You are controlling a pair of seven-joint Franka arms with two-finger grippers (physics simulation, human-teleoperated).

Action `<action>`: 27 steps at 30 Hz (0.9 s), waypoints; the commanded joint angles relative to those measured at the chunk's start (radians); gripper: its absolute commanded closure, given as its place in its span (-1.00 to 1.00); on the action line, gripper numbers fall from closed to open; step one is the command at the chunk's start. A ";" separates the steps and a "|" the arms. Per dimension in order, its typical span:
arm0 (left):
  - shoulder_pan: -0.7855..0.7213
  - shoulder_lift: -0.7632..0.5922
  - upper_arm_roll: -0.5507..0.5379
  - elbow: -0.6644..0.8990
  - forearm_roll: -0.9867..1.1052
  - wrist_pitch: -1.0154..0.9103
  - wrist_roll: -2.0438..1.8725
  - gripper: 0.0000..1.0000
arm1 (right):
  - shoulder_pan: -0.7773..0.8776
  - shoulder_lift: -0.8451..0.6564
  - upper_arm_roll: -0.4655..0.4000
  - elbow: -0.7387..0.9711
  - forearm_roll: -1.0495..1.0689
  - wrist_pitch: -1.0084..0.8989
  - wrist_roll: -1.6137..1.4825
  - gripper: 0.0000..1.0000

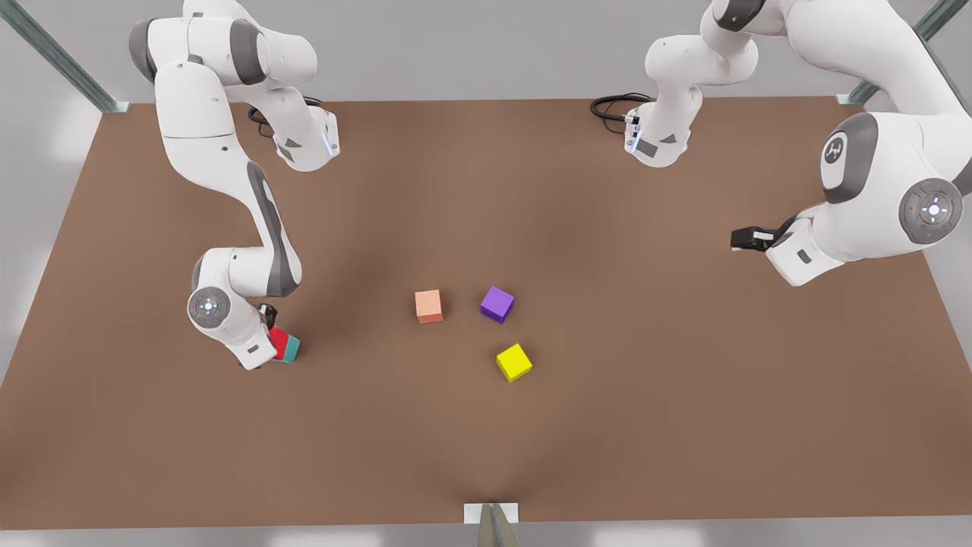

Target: Pick up red wooden cube and pass to hand red wooden cube and place in blue wooden cube

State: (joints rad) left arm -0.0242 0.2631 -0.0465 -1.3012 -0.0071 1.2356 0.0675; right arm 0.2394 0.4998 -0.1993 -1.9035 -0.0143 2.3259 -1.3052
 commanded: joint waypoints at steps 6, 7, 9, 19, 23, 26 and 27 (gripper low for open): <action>0.000 -0.012 -0.006 0.003 0.009 -0.045 -0.038 -1.00 | 0.001 -0.004 0.001 0.001 0.008 0.024 0.172 -1.00; 0.000 -0.012 -0.006 0.005 0.007 -0.045 -0.038 -1.00 | 0.001 -0.004 0.003 0.003 0.008 0.024 0.170 -1.00; 0.000 -0.012 -0.004 0.005 0.007 -0.048 -0.038 -1.00 | 0.001 -0.012 0.004 0.003 0.008 0.017 0.169 -1.00; -0.002 -0.010 -0.004 0.040 -0.004 -0.054 -0.044 -1.00 | 0.003 -0.113 0.006 0.000 0.049 -0.155 0.156 -1.00; -0.002 -0.010 -0.003 0.040 -0.004 -0.056 -0.044 -1.00 | 0.014 -0.173 0.009 0.014 0.103 -0.238 0.167 -1.00; -0.002 -0.011 -0.004 0.040 -0.011 -0.056 -0.044 -1.00 | 0.003 -0.121 0.009 0.243 0.148 -0.385 0.527 -1.00; -0.002 -0.011 -0.006 0.040 -0.011 -0.057 -0.044 -1.00 | -0.002 -0.095 0.008 0.293 0.151 -0.418 0.644 -1.00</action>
State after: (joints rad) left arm -0.0261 0.2540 -0.0514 -1.2613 -0.0147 1.1817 0.0348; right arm 0.2420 0.3903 -0.1929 -1.6535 0.1115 2.0708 -1.1075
